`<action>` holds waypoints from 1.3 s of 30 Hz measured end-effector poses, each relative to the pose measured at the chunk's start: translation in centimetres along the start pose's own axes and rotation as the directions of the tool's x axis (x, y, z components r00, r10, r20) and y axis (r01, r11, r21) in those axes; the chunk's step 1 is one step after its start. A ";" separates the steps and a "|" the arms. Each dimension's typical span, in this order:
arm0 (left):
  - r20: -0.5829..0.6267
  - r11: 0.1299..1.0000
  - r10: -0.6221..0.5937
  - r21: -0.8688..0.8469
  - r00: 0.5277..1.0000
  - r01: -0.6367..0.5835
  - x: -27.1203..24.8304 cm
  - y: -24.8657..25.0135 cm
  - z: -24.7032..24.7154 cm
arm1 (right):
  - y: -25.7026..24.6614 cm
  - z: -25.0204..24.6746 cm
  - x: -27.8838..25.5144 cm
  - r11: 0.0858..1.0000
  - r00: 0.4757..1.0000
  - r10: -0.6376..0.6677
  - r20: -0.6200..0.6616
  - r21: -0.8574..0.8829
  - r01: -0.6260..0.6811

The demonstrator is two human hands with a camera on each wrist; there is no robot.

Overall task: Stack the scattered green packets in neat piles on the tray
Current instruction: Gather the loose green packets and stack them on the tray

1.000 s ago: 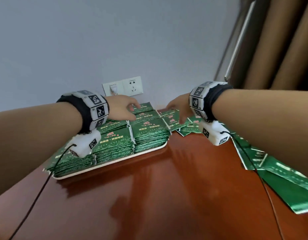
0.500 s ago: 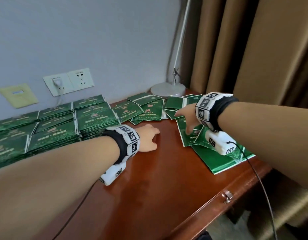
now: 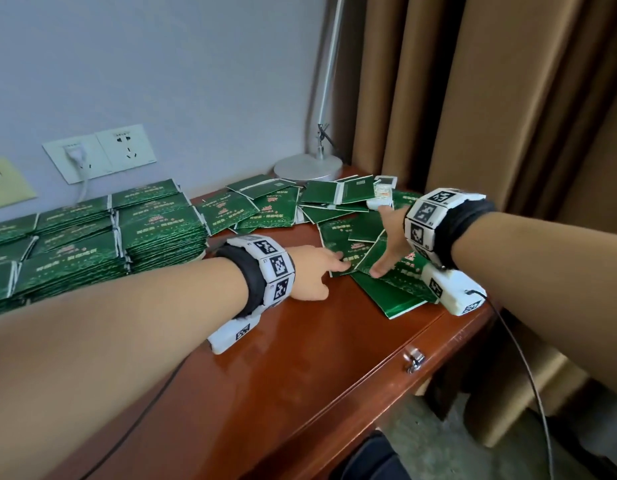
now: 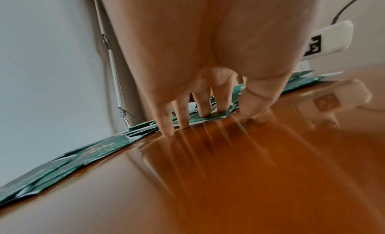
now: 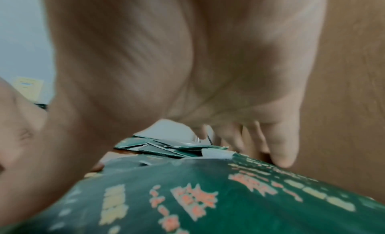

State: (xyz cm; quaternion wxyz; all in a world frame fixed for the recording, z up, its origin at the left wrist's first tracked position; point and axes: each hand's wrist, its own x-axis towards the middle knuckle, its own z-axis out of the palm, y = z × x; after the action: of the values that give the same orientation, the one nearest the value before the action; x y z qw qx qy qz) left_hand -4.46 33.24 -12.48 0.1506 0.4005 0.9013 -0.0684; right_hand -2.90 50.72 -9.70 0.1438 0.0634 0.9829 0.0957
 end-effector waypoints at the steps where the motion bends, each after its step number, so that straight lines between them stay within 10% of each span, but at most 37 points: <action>1: 0.003 1.000 -0.004 0.000 1.000 0.004 -0.3 0.0 0.0 | 0.1 0.3 -0.1 1.000 0.999 0.018 0.034 -0.006 -0.018; 20: -0.051 0.981 -0.161 -0.116 0.986 0.155 -11.2 -5.1 2.4 | -9.9 -3.3 -1.5 0.935 0.924 -0.354 -0.143 -0.081 0.346; 34: -0.088 0.842 -0.524 -0.200 0.847 0.501 -26.2 -9.3 7.9 | -25.8 -4.8 -6.2 0.754 0.754 -0.652 -0.081 -0.176 0.633; 39: -0.070 0.809 -0.573 -0.205 0.816 0.551 -28.8 -9.8 8.8 | -29.4 -4.8 -5.4 0.758 0.774 -0.633 -0.023 -0.221 0.613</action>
State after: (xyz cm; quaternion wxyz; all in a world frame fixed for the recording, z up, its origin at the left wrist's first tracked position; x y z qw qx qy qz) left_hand 8.44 4.32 -11.36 0.0998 0.1043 0.9895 -0.0045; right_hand -2.04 20.50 -9.76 0.1254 -0.2868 0.9388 0.1439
